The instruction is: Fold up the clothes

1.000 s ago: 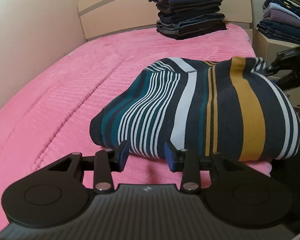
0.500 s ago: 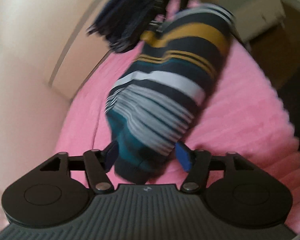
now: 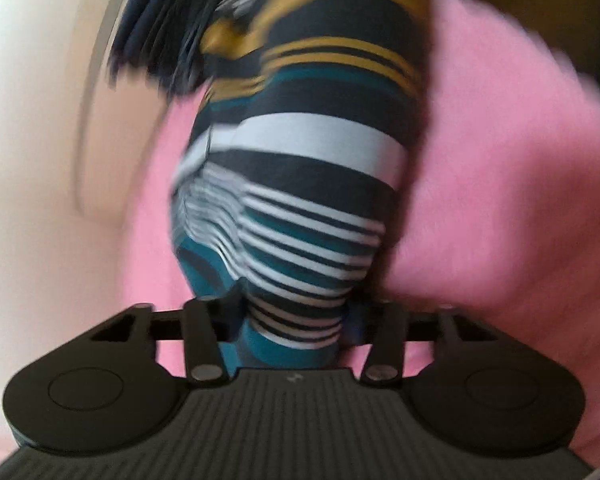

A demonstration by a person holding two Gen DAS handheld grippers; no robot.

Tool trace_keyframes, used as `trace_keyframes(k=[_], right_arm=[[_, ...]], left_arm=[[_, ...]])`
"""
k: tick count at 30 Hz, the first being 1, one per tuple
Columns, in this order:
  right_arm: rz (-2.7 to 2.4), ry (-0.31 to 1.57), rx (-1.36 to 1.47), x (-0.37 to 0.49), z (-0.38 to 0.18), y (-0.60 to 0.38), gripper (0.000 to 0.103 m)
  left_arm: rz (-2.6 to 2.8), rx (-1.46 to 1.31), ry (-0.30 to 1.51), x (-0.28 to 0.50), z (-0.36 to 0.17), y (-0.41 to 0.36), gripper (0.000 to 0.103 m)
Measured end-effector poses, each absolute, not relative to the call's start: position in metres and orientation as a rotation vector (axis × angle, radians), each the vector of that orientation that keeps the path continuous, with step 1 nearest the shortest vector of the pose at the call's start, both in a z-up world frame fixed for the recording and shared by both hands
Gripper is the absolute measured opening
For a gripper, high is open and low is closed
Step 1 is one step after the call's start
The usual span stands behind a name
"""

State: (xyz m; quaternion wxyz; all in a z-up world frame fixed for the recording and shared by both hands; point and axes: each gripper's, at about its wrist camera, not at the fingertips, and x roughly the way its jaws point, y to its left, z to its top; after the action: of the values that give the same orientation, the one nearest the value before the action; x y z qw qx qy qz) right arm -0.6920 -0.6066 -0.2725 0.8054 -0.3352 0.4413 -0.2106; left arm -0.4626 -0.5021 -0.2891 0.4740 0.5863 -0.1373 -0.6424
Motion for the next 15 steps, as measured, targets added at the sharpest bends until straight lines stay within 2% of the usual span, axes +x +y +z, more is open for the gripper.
trace_keyframes(k=[1, 2, 3, 4, 5, 6, 7, 8, 11, 15], right_arm=[[-0.435, 0.950, -0.742, -0.691, -0.277, -0.611, 0.077], [-0.418, 0.949, -0.737, -0.692, -0.279, -0.616, 0.063], [-0.401, 0.948, -0.730, -0.693, -0.281, -0.621, 0.052], [-0.385, 0.943, -0.698, -0.695, -0.278, -0.625, 0.049], [-0.380, 0.932, -0.670, -0.696, -0.270, -0.631, 0.043], [-0.374, 0.922, -0.642, -0.697, -0.262, -0.636, 0.041], [-0.369, 0.911, -0.616, -0.698, -0.253, -0.641, 0.040], [-0.366, 0.897, -0.614, -0.695, -0.241, -0.645, 0.040], [-0.353, 0.846, -0.637, -0.685, -0.208, -0.656, 0.040], [-0.318, 0.761, -0.669, -0.654, -0.159, -0.684, 0.040]], left_arm=[[-1.585, 1.405, -0.282, -0.460, -0.283, -0.506, 0.039], [-1.591, 1.398, -0.269, -0.458, -0.281, -0.507, 0.041], [-1.578, 1.434, -0.337, -0.460, -0.285, -0.505, 0.044], [-1.550, 1.485, -0.443, -0.464, -0.294, -0.500, 0.054], [-1.513, 1.533, -0.559, -0.467, -0.304, -0.495, 0.057], [-1.472, 1.577, -0.679, -0.469, -0.316, -0.489, 0.056], [-1.443, 1.611, -0.751, -0.471, -0.323, -0.487, 0.047], [-1.425, 1.630, -0.765, -0.472, -0.327, -0.490, 0.045], [-1.428, 1.601, -0.695, -0.471, -0.317, -0.500, 0.032], [-1.458, 1.470, -0.503, -0.449, -0.265, -0.519, 0.026]])
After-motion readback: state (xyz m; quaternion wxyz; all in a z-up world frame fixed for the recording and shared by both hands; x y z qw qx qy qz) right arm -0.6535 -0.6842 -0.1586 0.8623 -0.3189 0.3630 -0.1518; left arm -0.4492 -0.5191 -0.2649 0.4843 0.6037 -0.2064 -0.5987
